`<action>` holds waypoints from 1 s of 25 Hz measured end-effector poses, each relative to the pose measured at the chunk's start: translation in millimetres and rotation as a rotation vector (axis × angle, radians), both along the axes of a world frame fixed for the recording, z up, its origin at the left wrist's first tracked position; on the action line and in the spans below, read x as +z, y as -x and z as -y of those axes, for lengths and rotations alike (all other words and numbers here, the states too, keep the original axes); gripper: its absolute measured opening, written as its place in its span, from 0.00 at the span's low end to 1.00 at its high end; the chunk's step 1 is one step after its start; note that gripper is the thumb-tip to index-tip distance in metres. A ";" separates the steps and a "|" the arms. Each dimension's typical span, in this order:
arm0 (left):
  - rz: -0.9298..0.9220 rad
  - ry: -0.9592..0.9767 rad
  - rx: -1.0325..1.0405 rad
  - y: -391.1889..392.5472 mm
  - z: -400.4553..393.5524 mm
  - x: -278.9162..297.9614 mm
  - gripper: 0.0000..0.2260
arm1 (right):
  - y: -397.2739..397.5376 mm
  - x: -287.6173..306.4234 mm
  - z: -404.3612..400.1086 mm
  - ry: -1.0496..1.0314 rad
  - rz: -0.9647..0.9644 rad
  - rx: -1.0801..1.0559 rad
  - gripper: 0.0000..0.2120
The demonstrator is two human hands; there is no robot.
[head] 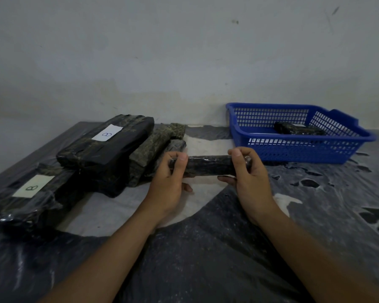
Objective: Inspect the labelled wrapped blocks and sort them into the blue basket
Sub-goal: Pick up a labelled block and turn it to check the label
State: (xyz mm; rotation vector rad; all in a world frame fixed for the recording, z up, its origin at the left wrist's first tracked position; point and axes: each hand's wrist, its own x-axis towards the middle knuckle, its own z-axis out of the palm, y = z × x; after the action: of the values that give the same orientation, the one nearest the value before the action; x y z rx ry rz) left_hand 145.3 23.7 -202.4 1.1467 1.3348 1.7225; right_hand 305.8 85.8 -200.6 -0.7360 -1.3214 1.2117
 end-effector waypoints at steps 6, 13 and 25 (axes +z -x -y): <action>0.002 -0.012 0.008 -0.5 1.6 1.5 0.10 | -2.0 2.2 3.4 0.001 0.033 0.025 0.11; -0.072 0.009 0.057 -1.7 0.3 -3.4 0.08 | -0.5 -3.9 3.8 -0.055 0.113 -0.053 0.16; -0.087 -0.081 0.029 -1.9 4.7 -0.2 0.15 | -0.2 7.1 7.4 0.169 -0.175 0.081 0.31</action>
State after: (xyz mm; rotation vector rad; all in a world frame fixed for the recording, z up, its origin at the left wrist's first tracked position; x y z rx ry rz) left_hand 147.1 19.0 -202.7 1.2661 1.3500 1.7806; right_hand 306.0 78.5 -193.5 -0.6836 -1.1233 1.4330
